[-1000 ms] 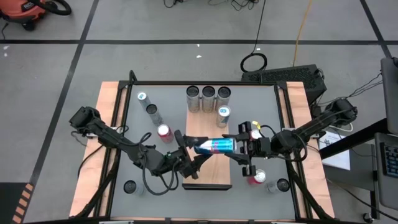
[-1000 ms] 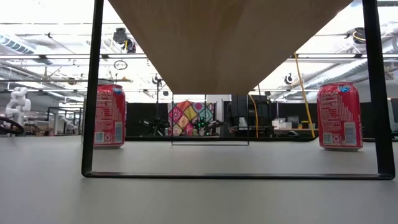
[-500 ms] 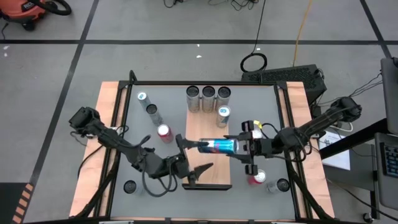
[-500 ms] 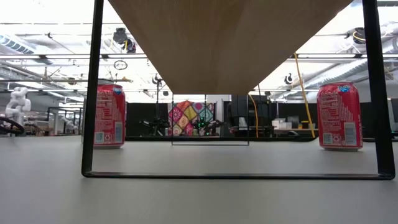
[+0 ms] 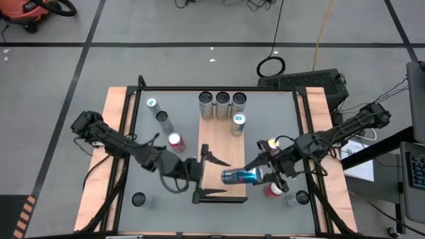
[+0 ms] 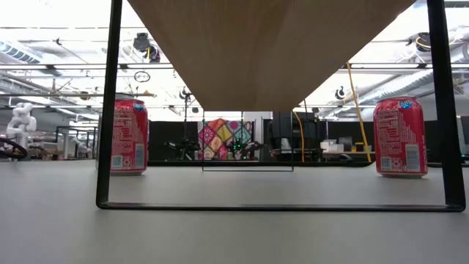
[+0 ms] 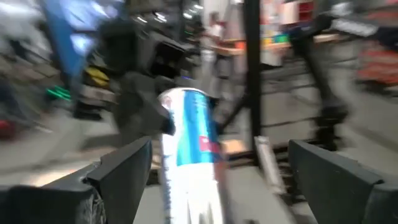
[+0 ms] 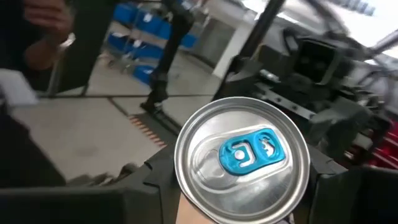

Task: Place canned beverage on shelf
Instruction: Put the right blue soda can on the shelf aligned with the other blue soda can

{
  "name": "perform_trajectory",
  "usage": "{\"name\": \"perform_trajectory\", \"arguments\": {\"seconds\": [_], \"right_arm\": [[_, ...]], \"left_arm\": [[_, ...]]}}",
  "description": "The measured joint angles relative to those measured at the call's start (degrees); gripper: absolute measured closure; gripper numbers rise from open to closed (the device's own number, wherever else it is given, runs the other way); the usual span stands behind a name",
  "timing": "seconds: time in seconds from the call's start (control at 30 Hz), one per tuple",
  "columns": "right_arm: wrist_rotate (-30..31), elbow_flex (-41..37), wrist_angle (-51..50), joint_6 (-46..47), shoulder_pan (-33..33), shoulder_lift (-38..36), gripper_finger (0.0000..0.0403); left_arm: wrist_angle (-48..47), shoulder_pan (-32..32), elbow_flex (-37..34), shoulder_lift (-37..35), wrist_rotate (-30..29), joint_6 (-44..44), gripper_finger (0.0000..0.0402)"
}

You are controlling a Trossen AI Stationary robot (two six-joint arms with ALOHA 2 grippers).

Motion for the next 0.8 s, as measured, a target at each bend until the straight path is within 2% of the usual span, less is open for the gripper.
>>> {"name": "perform_trajectory", "arguments": {"seconds": [0.2, 0.43, 0.57, 0.8], "right_arm": [[-6.0, 0.0, -1.6, -2.1, -1.0, 0.0, 0.0237], [-6.8, 0.0, -1.8, -6.4, -1.1, 0.0, 0.0236], [-6.8, 0.0, -2.5, -7.1, -1.1, 0.0, 0.0236], [-6.6, 0.0, -2.4, -7.6, -1.2, 0.0, 0.0236]], "left_arm": [[-4.6, 5.8, 0.0, 0.4, 9.2, -14.1, 0.0036], [-5.9, 8.5, 0.0, 2.1, 22.8, -20.3, 0.0036], [-5.9, 8.8, 0.0, 3.6, 25.2, -20.4, 0.0036], [-5.6, 8.8, 0.0, 5.5, 25.2, -21.8, 0.0036]]}}
